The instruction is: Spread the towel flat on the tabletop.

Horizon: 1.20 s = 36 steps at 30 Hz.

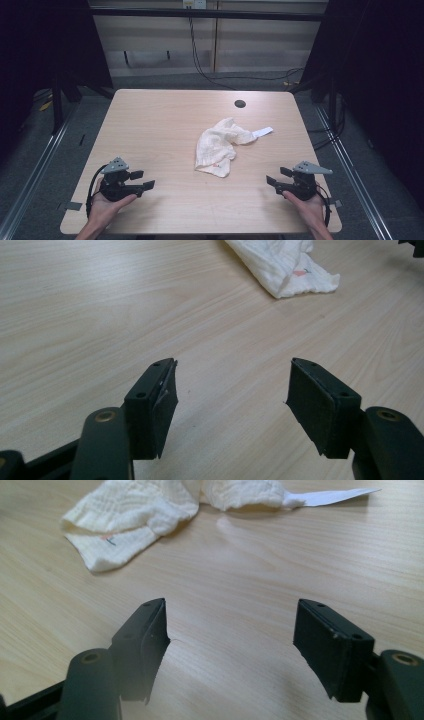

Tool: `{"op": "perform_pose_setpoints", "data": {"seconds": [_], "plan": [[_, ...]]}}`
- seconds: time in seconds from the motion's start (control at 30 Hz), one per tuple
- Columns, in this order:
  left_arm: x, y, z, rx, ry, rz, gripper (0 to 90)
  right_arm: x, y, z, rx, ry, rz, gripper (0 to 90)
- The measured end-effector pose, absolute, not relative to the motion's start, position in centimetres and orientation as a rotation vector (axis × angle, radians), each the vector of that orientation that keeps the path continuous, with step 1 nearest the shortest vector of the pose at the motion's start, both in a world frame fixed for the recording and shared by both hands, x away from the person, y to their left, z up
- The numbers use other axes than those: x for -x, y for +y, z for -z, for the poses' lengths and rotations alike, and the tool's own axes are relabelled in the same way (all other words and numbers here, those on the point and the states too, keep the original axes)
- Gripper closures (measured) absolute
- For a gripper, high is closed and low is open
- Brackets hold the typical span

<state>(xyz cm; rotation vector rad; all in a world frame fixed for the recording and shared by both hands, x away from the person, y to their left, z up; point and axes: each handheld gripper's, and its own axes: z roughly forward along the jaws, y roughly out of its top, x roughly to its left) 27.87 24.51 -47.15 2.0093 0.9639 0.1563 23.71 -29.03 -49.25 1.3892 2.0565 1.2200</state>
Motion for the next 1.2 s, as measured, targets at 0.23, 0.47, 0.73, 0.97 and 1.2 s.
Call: {"op": "perform_pose_setpoints", "data": {"seconds": [0.23,0.47,0.73,0.97,1.2], "plan": [[-28.1,24.0,47.2,-2.027,0.944,-0.145,37.9,-23.6,-29.2,49.2,-1.399,2.065,-1.223,30.3],[-28.1,23.8,47.2,-2.049,0.926,-0.147,40.4,-23.7,-29.0,49.1,-1.390,2.103,-1.216,32.7],[-27.7,23.9,47.1,-2.052,0.905,-0.154,41.2,-23.4,-27.7,48.2,-1.309,2.164,-1.242,35.9],[-27.7,24.0,47.1,-2.049,0.905,-0.155,41.1,-24.6,-27.1,47.5,-1.257,2.205,-1.251,37.6],[-27.7,23.8,47.2,-2.057,0.896,-0.155,39.3,-26.7,-25.9,47.1,-1.219,2.282,-1.281,40.0]]}}
